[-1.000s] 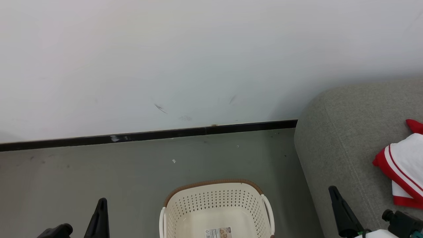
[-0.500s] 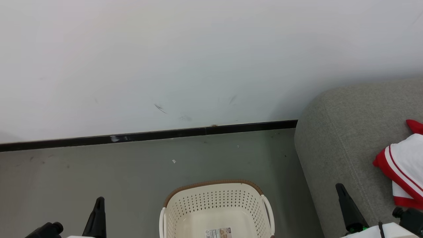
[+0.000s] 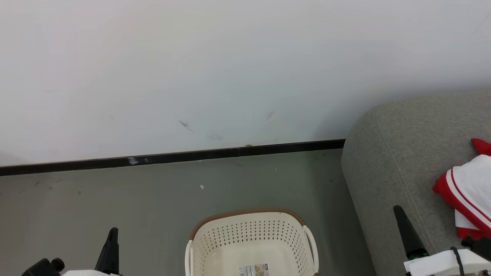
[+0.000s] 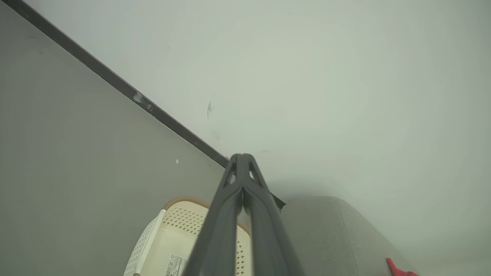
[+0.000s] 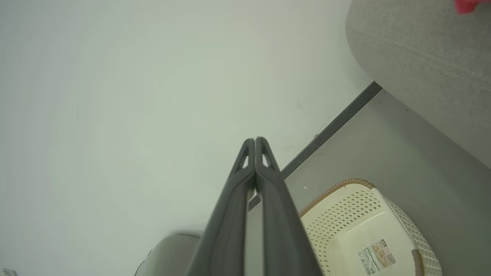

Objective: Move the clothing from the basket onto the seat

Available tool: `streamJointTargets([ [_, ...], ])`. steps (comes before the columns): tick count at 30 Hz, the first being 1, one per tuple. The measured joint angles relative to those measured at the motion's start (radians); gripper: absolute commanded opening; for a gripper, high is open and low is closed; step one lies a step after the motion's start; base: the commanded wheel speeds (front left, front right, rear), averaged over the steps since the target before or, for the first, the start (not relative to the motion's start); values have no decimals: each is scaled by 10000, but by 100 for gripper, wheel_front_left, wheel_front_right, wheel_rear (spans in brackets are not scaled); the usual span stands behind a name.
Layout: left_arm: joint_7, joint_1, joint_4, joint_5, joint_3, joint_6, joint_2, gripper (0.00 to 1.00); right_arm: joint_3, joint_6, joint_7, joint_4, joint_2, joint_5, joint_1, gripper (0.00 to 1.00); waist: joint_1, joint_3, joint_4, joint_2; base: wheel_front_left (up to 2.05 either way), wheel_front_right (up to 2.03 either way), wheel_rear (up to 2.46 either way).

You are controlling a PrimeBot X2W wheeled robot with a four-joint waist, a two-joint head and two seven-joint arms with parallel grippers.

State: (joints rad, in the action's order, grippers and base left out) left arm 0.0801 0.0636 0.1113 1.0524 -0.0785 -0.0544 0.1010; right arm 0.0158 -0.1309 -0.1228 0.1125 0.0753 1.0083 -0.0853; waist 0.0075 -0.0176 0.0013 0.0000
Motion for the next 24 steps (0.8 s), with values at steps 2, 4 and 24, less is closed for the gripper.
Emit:
streamJointTargets([
  [2,-40,-7,46,284,38,54,-4,0,-6,0,90,46,19,330,126,0,-14,17,-1,0,0,0,0],
  [4,-104,-38,86,533,69,117,-10,0,-6,2,98,138,35,652,131,0,-28,35,-1,0,0,0,0],
  [24,-763,-553,637,3344,523,796,-81,0,-35,2,702,765,291,3946,807,0,-66,154,-9,0,0,0,0],
])
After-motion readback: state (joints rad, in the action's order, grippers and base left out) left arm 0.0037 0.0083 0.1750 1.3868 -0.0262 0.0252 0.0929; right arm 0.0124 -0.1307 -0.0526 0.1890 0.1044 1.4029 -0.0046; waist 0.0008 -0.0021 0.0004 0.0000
